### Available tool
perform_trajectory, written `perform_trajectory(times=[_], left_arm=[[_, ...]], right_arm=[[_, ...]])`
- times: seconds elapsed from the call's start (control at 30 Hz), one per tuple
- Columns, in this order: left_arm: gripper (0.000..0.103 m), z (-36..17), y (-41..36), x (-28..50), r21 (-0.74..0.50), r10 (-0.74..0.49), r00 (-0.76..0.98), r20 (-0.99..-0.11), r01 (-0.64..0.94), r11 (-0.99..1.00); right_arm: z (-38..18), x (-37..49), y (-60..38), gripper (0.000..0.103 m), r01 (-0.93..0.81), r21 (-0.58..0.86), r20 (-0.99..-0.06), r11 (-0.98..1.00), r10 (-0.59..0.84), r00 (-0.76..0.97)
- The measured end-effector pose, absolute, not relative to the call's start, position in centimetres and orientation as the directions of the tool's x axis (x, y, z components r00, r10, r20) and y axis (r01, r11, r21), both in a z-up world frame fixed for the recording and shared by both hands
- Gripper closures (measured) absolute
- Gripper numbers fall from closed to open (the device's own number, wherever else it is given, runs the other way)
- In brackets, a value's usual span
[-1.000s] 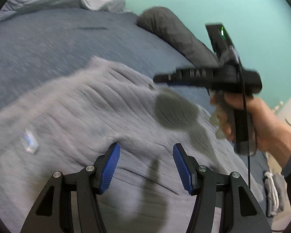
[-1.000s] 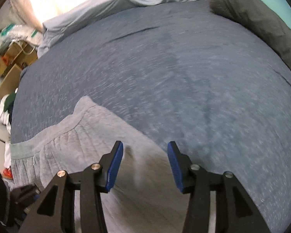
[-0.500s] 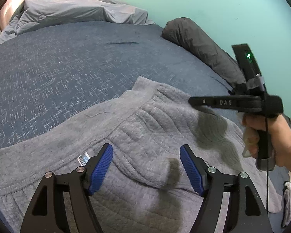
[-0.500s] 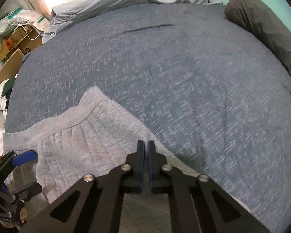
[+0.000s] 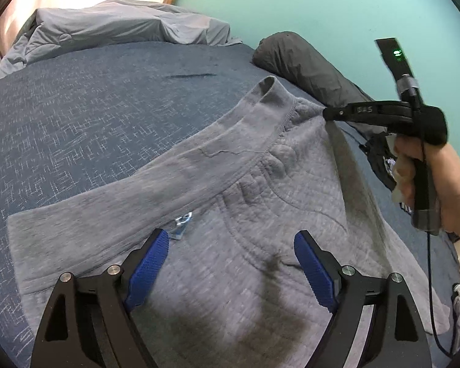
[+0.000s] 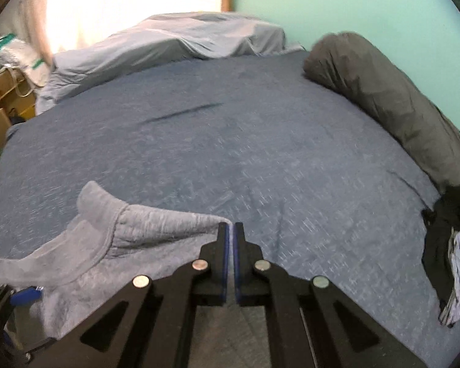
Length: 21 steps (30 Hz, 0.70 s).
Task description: Fold clothes
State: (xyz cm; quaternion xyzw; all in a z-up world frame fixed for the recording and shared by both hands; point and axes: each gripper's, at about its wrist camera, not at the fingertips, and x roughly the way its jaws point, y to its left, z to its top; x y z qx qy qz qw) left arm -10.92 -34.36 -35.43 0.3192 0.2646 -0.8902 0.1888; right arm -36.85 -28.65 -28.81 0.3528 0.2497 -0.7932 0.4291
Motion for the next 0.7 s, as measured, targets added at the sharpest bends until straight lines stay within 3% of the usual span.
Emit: perform_trajectory(times=[0.33, 0.57, 0.7], left_arm=[[0.016, -36.3, -35.1, -10.9, -0.357, -0.154, -0.707, -0.691, 0.518, -0.777], [0.016, -36.9, -35.2, -10.8, -0.364, -0.136, -0.694, -0.708, 0.522, -0.771], [0.016, -36.6, -34.6, -10.8, -0.361, -0.123, -0.695, -0.709, 0.507, -0.783]], right_arm=[[-33.2, -38.6, -32.0, 0.1, 0.831, -0.124, -0.831, -0.542, -0.4, -0.385], [-30.1, -39.9, -27.5, 0.089, 0.804, -0.062, -0.78, -0.591, -0.474, -0.408], [-29.1, -39.9, -22.0, 0.082, 0.795, -0.036, -0.799, -0.605, -0.46, -0.387]])
